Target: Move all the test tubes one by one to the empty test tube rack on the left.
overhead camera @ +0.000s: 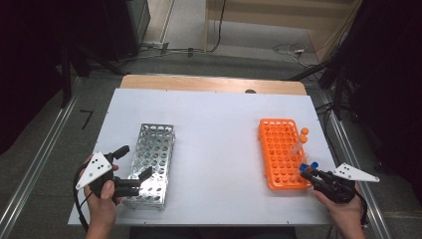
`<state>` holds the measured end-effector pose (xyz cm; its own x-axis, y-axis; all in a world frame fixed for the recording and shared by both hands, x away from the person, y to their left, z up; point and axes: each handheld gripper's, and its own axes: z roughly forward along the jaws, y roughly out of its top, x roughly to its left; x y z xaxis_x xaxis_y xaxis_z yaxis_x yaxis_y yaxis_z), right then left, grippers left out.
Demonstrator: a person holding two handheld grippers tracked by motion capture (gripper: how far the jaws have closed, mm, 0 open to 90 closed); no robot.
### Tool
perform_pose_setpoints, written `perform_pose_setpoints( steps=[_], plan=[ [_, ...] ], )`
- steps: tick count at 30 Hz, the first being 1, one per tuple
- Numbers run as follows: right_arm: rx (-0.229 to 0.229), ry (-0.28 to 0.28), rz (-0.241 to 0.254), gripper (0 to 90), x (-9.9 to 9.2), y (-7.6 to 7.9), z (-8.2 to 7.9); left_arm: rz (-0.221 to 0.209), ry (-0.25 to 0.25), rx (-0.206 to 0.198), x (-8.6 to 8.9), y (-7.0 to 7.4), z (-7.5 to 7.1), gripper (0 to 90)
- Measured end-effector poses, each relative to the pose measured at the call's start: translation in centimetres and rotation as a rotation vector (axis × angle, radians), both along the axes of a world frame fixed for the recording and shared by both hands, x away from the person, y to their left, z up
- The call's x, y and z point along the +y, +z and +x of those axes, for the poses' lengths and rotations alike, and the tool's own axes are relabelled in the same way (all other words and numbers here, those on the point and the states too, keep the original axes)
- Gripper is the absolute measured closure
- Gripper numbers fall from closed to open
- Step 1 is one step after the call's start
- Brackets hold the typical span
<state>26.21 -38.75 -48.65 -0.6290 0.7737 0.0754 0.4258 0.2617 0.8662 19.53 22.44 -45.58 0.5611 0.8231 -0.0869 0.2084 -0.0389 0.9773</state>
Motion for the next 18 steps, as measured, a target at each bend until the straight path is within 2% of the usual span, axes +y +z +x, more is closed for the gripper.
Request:
perform_pose_setpoints(
  steps=[9,18],
  plan=[
    [-0.009,-0.011,-0.015,73.1,0.05,-0.02,-0.07,0.006,-0.004,-0.001,-0.1,-0.02,-0.01,0.0],
    [0.006,-0.016,0.008,74.9,-0.32,0.39,0.04,0.011,-0.004,-0.003,-0.14,0.08,-0.04,0.0]
  ],
)
